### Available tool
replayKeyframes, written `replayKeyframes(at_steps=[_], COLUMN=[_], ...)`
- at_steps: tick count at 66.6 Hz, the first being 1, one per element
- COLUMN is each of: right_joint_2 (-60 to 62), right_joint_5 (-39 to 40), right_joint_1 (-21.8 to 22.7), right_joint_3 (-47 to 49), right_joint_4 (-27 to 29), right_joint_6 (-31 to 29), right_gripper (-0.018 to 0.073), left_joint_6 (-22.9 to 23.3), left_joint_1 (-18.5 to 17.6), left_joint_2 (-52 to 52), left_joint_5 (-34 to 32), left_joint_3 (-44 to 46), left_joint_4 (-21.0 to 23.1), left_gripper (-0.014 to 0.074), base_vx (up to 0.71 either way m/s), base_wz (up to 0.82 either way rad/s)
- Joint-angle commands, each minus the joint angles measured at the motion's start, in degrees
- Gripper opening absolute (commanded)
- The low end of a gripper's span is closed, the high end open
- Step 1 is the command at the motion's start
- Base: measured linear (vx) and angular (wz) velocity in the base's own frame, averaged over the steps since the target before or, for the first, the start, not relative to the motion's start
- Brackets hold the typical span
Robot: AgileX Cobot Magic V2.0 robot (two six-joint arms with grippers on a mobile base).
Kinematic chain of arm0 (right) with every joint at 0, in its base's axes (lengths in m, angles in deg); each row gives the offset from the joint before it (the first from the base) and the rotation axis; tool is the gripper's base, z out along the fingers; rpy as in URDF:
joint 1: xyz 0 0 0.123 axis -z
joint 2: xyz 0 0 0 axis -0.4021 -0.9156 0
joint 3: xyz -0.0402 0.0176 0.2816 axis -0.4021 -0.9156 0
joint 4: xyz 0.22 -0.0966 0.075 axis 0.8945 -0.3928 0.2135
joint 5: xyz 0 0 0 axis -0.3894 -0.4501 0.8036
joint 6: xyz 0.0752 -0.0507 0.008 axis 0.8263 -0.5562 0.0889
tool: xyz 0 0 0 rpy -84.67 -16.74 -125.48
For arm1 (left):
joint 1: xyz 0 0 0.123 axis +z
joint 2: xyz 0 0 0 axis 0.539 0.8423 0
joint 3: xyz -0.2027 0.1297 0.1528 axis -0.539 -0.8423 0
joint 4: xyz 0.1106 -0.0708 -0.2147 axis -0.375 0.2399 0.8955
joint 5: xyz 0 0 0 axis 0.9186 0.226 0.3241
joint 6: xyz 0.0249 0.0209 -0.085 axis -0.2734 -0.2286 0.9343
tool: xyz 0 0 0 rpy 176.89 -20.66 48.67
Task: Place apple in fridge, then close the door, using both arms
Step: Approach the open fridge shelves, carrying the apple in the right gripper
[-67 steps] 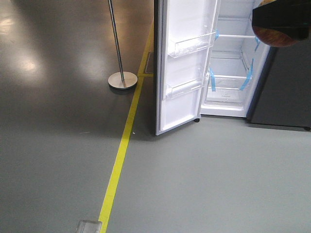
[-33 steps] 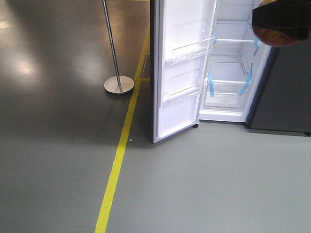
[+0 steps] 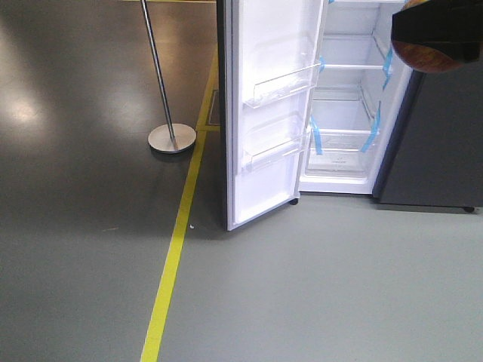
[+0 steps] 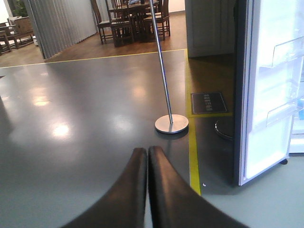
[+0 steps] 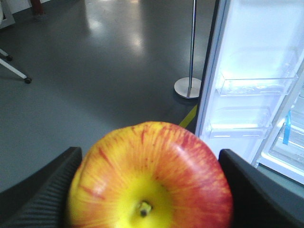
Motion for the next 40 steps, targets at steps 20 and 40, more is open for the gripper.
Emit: replayKeyframes(at_steps=[20,40], right_joint_2=[1.3,1.3], right_joint_5=[3.9,3.9], right_joint_1=[0.3,0.3], right_joint_3=[1.9,1.9], right_joint_4=[2.2,2.2], right_joint_6=[-0.6,-0.6], right_gripper=[0.0186,0.0186], left_joint_6=[0.4,0.4], left_joint_1=[-0.2,-0.2], left_joint_2=[-0.9,-0.9], left_joint_5=[-3.7,-3.7], left_joint_3=[-0.8,-0.8], left_joint_4=[0.2,0.2], left_gripper=[-0.0008,-0.0008], base_vx=[0.08,0.07], base_wz=[-0.06,-0.03])
